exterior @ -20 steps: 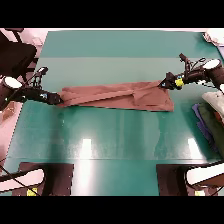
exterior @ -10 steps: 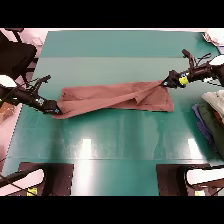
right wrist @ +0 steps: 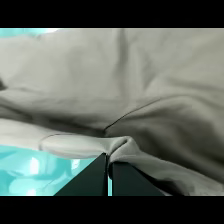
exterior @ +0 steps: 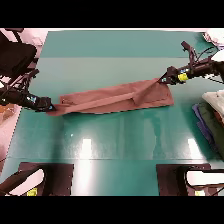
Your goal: Fold the shirts.
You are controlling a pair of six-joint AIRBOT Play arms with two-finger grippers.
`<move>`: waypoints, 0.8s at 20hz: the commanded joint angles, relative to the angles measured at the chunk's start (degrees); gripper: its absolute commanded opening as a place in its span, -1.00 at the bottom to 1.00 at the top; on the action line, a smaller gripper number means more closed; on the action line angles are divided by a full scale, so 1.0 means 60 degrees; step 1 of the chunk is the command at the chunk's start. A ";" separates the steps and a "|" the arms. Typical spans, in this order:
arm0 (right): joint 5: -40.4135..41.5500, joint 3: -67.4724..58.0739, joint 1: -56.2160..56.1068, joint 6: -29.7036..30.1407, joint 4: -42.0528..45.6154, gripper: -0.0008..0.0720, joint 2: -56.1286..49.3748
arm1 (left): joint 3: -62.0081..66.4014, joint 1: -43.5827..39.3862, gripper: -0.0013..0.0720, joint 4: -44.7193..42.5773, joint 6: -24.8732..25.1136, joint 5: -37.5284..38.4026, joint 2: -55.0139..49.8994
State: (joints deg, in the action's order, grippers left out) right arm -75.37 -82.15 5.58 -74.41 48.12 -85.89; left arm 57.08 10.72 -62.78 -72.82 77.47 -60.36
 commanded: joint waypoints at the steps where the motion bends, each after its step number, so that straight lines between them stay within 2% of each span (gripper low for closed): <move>1: 0.0423 0.0000 -0.0044 0.0000 -0.0004 -0.93 -0.0601 | -0.0066 -0.0004 -0.91 -0.0452 -0.0233 -0.0408 -0.0215; 3: 0.0379 -0.0004 -0.0047 0.0069 -0.0098 -0.93 -0.1049 | -0.0310 -0.0004 -0.91 -0.0863 -0.0900 0.0634 -0.0499; 5: 0.0444 0.0000 -0.0124 0.0204 -0.0073 -0.93 -0.1279 | -0.0674 -0.0004 -0.91 -0.1122 -0.1122 0.1202 -0.0616; 10: 0.0911 -0.0004 -0.0142 0.0492 -0.0080 -0.93 -0.1322 | -0.1191 -0.0004 -0.91 -0.0812 -0.1118 -0.0714 -0.0616; 13: 0.1005 -0.0004 -0.0142 0.0495 -0.0080 -0.93 -0.1322 | -0.1191 -0.0004 -0.90 -0.0208 -0.1155 -0.0834 -0.0616; 16: 0.1209 -0.0004 -0.0142 0.0495 -0.0080 -0.93 -0.1322 | -0.1191 -0.0004 -0.91 -0.0197 -0.2229 -0.0280 -0.0616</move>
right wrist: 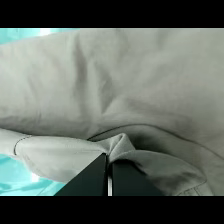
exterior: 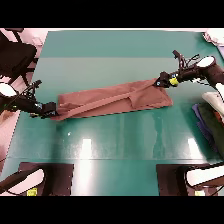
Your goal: Fold the shirts.
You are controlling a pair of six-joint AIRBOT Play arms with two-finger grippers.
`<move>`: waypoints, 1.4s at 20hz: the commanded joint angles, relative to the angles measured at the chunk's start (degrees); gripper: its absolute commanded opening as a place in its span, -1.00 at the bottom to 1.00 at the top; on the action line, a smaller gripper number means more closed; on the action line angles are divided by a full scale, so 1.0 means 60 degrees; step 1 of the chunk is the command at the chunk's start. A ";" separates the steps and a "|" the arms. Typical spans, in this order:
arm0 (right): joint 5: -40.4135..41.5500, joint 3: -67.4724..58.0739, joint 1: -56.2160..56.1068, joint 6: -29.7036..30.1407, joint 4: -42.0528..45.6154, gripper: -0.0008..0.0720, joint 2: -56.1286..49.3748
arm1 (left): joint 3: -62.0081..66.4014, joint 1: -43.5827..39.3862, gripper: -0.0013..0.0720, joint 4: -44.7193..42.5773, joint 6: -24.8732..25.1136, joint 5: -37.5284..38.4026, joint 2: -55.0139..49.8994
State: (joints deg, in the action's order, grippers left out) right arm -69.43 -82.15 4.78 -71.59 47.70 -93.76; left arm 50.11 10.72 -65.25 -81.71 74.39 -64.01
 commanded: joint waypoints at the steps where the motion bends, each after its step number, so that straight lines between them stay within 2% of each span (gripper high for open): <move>1: 0.0321 -0.0004 -0.0007 0.0025 -0.0011 -0.93 -0.0011 | -0.0029 -0.0004 -0.91 0.0197 -0.1075 0.0277 -0.0007; 6: 0.0433 -0.0004 -0.0007 0.0025 -0.0011 -0.93 -0.0011 | -0.0029 -0.0004 -0.91 0.0076 -0.1719 -0.0382 -0.0029; 15: 0.0736 0.0000 -0.0007 0.0025 -0.0007 -0.93 -0.0011 | -0.0036 -0.0004 -0.91 0.0284 -0.1891 -0.2091 -0.0601; 25: 0.0831 0.0000 -0.0007 0.0022 0.0084 -0.90 -0.0011 | -0.0036 -0.0004 -0.89 0.0463 -0.1887 -0.2229 -0.0601; 26: 0.0827 0.0000 -0.0007 0.0025 0.0084 -0.69 -0.0011 | -0.0036 -0.0004 -0.19 0.0463 -0.1887 -0.2229 -0.0601; 27: 0.0823 0.0000 -0.0007 0.0022 0.0080 -0.29 -0.0011 | -0.0036 -0.0004 0.67 0.0463 -0.1887 -0.2237 -0.0601; 28: 0.0827 0.0000 0.0015 0.0022 0.0091 -0.23 -0.0011 | -0.0036 -0.0004 0.83 0.0463 -0.1887 -0.2259 -0.0601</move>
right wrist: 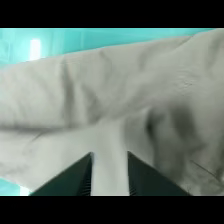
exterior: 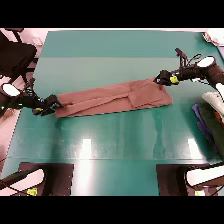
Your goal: Fold the shirts.
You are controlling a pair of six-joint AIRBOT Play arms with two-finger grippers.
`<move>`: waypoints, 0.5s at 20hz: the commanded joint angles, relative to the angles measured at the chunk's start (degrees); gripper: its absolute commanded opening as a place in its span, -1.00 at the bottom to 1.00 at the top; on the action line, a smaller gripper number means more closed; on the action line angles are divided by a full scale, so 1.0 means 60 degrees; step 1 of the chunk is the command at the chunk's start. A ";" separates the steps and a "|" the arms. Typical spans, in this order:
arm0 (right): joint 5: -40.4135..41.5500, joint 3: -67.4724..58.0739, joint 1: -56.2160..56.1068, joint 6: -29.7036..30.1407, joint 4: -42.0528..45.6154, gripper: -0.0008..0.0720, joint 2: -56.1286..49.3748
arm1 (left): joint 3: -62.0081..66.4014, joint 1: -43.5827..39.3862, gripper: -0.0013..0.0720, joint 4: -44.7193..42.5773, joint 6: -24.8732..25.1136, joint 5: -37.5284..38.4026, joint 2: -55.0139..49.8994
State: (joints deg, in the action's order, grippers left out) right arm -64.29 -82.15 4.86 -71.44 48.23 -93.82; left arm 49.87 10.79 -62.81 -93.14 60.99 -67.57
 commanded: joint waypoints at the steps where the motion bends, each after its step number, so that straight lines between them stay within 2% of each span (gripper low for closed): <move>1: -0.0025 -0.0004 0.0036 -0.0004 0.0004 -0.23 0.0000 | 0.0004 -0.0015 0.83 0.0047 0.0029 -0.0076 -0.0007; 7: -0.0058 -0.0004 0.0586 0.0000 0.0004 -0.23 0.0011 | 0.0007 -0.0015 0.83 0.0189 0.0109 -0.1013 -0.0007; 9: -0.0433 -0.0004 0.0863 0.0000 0.0004 -0.23 0.0011 | 0.0131 -0.0015 0.83 0.0302 0.0470 -0.0284 -0.0004; 10: -0.0616 0.0000 0.0984 0.0000 0.0004 -0.23 0.0015 | 0.0248 -0.0015 0.83 0.0248 0.0743 0.0583 -0.0004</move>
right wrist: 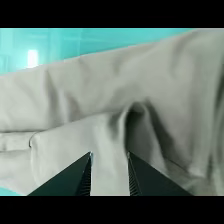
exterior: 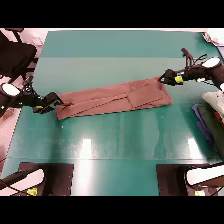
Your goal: Fold the shirts.
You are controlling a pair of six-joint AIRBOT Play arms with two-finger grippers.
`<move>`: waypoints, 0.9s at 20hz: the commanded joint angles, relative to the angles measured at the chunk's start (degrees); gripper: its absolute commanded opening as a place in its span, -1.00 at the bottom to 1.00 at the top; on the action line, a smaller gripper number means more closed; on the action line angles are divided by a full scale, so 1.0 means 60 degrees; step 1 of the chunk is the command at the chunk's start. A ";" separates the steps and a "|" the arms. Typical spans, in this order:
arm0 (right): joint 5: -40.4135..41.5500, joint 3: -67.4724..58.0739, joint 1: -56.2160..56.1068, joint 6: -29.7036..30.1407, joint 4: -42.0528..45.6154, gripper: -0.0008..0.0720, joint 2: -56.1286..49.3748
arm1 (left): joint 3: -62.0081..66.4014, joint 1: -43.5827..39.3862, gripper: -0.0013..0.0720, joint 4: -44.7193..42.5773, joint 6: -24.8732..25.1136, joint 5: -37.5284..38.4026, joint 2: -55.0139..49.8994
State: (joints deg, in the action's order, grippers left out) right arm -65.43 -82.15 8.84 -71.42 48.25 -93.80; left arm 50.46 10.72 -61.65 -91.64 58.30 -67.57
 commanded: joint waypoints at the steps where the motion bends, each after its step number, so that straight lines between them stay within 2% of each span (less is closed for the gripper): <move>1: -0.0565 -0.0004 0.0455 0.0000 0.0000 -0.23 0.0026 | 0.0248 -0.0004 0.83 -0.0069 0.0732 0.1967 -0.0004; 2: -0.0627 -0.0004 0.0557 -0.0004 -0.0004 -0.23 0.0029 | 0.0270 -0.0004 0.83 -0.0273 0.0998 0.2670 0.0062; 5: -0.0627 -0.0004 0.0663 -0.0004 -0.0004 -0.23 0.0029 | 0.0266 -0.0004 0.82 -0.1257 0.3541 0.3639 0.0597; 8: -0.0590 0.0000 0.0594 0.0036 -0.0004 -0.23 0.0026 | 0.0270 -0.0004 0.83 -0.2809 0.4783 0.3024 0.1632; 10: -0.0506 0.0000 0.0433 0.0146 0.0000 -0.23 0.0026 | 0.0270 -0.0007 0.75 -0.2375 0.6535 0.2575 0.2357; 11: -0.0477 0.0000 0.0379 0.0175 0.0004 -0.23 0.0026 | 0.0270 -0.0084 0.62 -0.2076 0.7271 0.2353 0.2645; 13: -0.0401 -0.0004 0.0266 0.0171 0.0000 -0.23 0.0026 | 0.0131 -0.0619 0.62 -0.2084 0.7887 0.2051 0.2834; 14: -0.0335 -0.0004 0.0262 0.0171 0.0000 -0.23 0.0026 | -0.0095 -0.1100 0.45 -0.2084 0.8444 0.2073 0.2830; 15: -0.0353 -0.0004 0.0266 0.0171 0.0000 -0.23 0.0026 | -0.0401 -0.1683 -0.05 -0.2091 0.8841 0.2095 0.2830; 16: -0.0401 -0.0004 0.0266 0.0171 0.0000 -0.23 0.0026 | -0.0736 -0.2331 -0.89 -0.2157 0.9307 0.2299 0.2830; 17: -0.0452 -0.0004 0.0266 0.0171 0.0000 -0.23 0.0026 | -0.1035 -0.2925 -0.92 -0.2324 0.9315 0.2346 0.2830; 18: -0.0495 -0.0004 0.0306 0.0175 0.0004 -0.23 0.0029 | -0.1235 -0.3399 -0.92 -0.2586 0.8954 0.2204 0.2834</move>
State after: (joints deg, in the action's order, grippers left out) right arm -67.99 -82.15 10.70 -70.46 48.27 -93.65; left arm 46.54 -2.20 -74.78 -41.91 72.14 -51.24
